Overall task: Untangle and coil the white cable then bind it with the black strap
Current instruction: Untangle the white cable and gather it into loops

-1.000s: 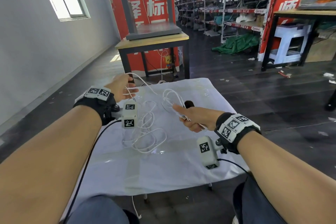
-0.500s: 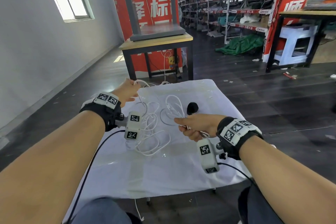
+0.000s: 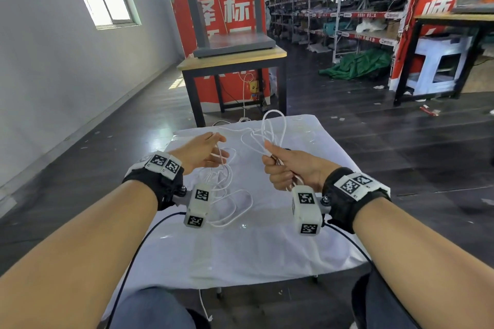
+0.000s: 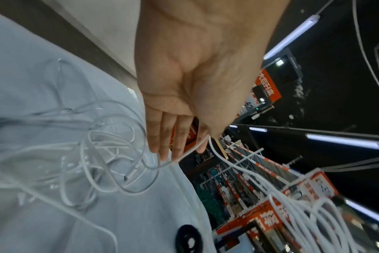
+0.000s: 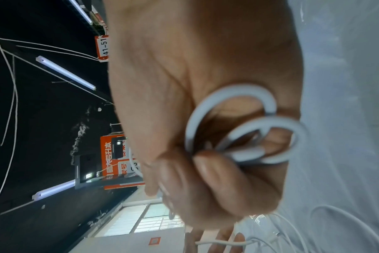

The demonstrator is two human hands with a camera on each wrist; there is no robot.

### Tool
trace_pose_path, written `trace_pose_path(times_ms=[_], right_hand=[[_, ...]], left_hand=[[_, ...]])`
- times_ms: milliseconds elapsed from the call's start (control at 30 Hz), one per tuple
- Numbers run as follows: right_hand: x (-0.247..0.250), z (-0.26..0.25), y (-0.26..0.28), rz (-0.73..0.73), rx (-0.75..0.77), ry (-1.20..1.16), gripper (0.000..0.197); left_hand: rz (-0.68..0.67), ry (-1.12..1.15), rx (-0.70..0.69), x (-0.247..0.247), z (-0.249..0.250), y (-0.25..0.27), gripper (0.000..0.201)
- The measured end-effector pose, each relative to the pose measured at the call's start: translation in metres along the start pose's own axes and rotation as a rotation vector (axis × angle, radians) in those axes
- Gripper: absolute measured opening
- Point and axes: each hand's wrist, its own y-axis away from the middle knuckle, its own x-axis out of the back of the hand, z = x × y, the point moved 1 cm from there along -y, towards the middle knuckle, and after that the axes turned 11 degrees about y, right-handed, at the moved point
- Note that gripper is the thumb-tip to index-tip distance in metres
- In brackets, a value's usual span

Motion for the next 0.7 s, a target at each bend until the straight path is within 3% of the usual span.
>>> trace_pose_path(times_ms=[67,200,300,367,500,700], right_hand=[[0.001,-0.001,-0.001,0.045,0.021,-0.004,0.044],[0.003,0.001,-0.001,0.116,0.020,0.029,0.043],[0.004,0.003,0.001,0.132,0.018,0.033,0.043],[0.005,0.004,0.002,0.139,0.024,0.052,0.043],[0.007,0.003,0.004,0.143,0.047,0.095,0.043],[0.007,-0.001,0.005,0.150,0.074,0.210,0.044]], left_hand=[[-0.047,-0.208,-0.027,-0.003,0.000,0.002,0.035],[-0.119,-0.889,-0.064,0.001,0.002,0.002,0.048],[-0.172,-1.120,-0.005,0.007,0.002,0.001,0.031],[-0.174,-1.095,0.021,0.011,0.001,-0.001,0.030],[-0.054,-0.865,0.067,0.021,-0.003,-0.001,0.034],[0.205,-0.004,0.100,0.026,-0.001,0.001,0.013]])
